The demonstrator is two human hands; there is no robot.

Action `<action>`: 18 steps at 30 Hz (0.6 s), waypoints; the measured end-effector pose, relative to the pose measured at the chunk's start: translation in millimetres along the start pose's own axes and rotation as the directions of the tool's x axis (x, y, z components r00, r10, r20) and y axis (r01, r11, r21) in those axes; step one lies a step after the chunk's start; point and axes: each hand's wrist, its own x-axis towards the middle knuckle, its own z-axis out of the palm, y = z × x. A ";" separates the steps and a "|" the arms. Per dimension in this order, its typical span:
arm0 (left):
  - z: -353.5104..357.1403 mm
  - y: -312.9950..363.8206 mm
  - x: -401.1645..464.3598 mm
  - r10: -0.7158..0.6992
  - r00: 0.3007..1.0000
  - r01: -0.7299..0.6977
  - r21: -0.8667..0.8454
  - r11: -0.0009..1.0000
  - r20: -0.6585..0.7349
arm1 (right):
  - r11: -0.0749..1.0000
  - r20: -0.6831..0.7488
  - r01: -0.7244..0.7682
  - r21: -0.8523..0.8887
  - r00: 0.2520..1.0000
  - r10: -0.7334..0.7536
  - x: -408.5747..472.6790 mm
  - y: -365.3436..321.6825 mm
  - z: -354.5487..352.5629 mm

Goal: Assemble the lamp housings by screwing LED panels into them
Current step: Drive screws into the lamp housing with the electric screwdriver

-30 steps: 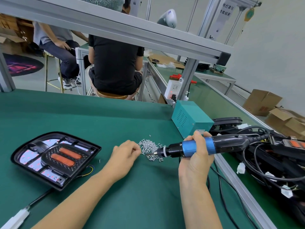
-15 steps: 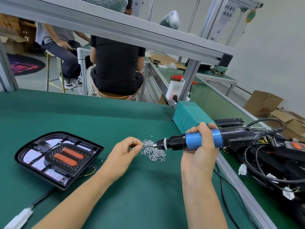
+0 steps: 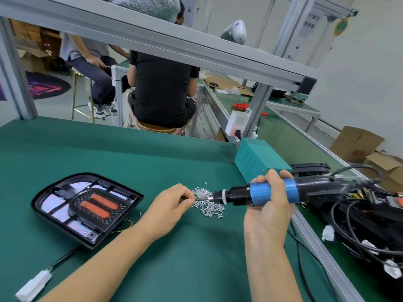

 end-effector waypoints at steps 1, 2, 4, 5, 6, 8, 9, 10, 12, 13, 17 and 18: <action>1.3 -1.2 1.8 0.019 1.000 -0.022 0.140 0.990 0.022 | 0.999 0.017 0.029 0.021 0.999 -0.030 -2.1 2.6 0.3; 3.5 -2.6 4.0 0.053 0.997 -0.066 0.320 0.945 0.050 | 1.000 0.066 0.027 0.011 0.997 -0.027 -2.5 0.2 -0.9; 8.0 -1.7 5.0 0.071 0.991 -0.125 0.599 0.791 0.112 | 0.998 0.086 0.041 -0.038 0.996 -0.038 -5.0 -0.1 1.4; 10.1 -2.3 5.4 0.067 0.988 -0.142 0.674 0.725 0.136 | 0.999 0.116 0.040 -0.027 0.993 -0.037 -7.8 0.2 6.5; 11.2 -2.5 5.9 0.053 0.986 -0.151 0.720 0.678 0.157 | 1.000 0.151 0.027 -0.004 0.988 -0.026 -12.2 0.9 10.9; 8.3 0.6 4.9 0.044 0.980 -0.179 0.772 0.610 0.193 | 1.000 0.208 0.007 0.011 0.978 -0.009 -17.6 1.4 18.9; 4.1 2.1 3.9 0.047 0.981 -0.178 0.785 0.594 0.187 | 1.000 0.225 0.011 0.021 0.974 -0.015 -21.6 1.7 23.2; -2.9 3.9 2.3 0.042 0.986 -0.156 0.801 0.578 0.162 | 0.999 0.236 0.013 0.037 0.972 -0.021 -25.3 1.3 28.3; -23.4 8.7 -4.5 0.036 0.997 -0.074 0.815 0.574 0.065 | 0.997 0.246 0.012 0.070 0.969 -0.029 -29.2 1.1 37.1; -36.5 11.9 -9.8 0.046 0.999 -0.018 0.804 0.595 -0.011 | 0.996 0.251 0.009 0.089 0.967 -0.032 -31.5 0.7 41.3; -94.4 15.7 -40.6 0.175 0.936 0.130 0.762 0.634 -0.306 | 0.990 0.370 -0.072 0.123 0.929 0.022 -48.1 5.4 55.5; -106.3 10.9 -49.6 0.147 0.905 0.203 0.708 0.677 -0.399 | 0.989 0.403 -0.102 0.108 0.914 0.051 -53.4 9.9 59.1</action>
